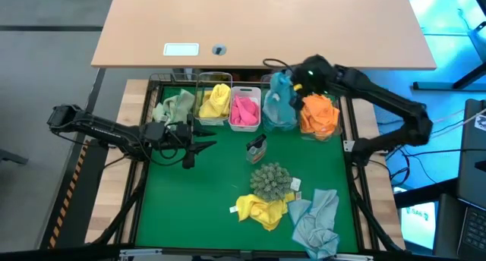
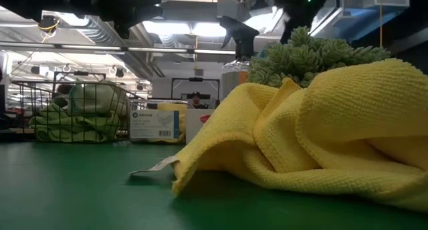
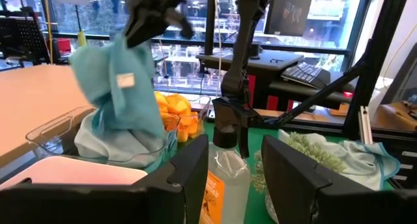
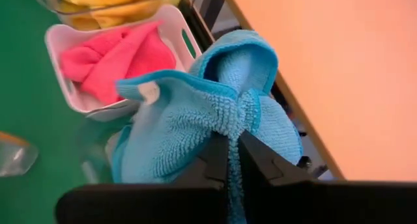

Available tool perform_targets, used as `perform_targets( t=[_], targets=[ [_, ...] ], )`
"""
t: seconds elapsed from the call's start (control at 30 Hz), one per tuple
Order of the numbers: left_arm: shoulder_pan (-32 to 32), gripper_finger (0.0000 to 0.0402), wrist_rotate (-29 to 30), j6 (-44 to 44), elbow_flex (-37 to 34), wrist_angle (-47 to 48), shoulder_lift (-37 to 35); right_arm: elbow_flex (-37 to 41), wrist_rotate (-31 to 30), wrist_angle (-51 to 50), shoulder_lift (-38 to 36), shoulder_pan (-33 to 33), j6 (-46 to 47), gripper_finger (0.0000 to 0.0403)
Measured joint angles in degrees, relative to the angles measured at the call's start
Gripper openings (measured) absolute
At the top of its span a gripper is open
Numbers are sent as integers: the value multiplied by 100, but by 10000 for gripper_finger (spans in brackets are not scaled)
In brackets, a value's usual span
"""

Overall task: Sort microfiber towel by color & place in baskets
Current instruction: Put the blue microfiber towel into the middle transparent bin

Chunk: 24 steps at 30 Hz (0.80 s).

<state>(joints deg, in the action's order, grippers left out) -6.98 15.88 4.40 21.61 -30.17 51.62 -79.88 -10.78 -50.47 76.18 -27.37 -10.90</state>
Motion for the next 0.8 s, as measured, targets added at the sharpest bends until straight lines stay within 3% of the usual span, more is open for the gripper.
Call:
perform_targets(
  t=[0.33, 0.8],
  targets=[
    [-4, 137, -4, 13, 0, 4, 0, 0, 388, 384, 1494, -812, -1, 16],
    [-4, 137, -7, 13, 0, 11, 0, 0, 846, 423, 3046, -944, -9, 17]
  ],
)
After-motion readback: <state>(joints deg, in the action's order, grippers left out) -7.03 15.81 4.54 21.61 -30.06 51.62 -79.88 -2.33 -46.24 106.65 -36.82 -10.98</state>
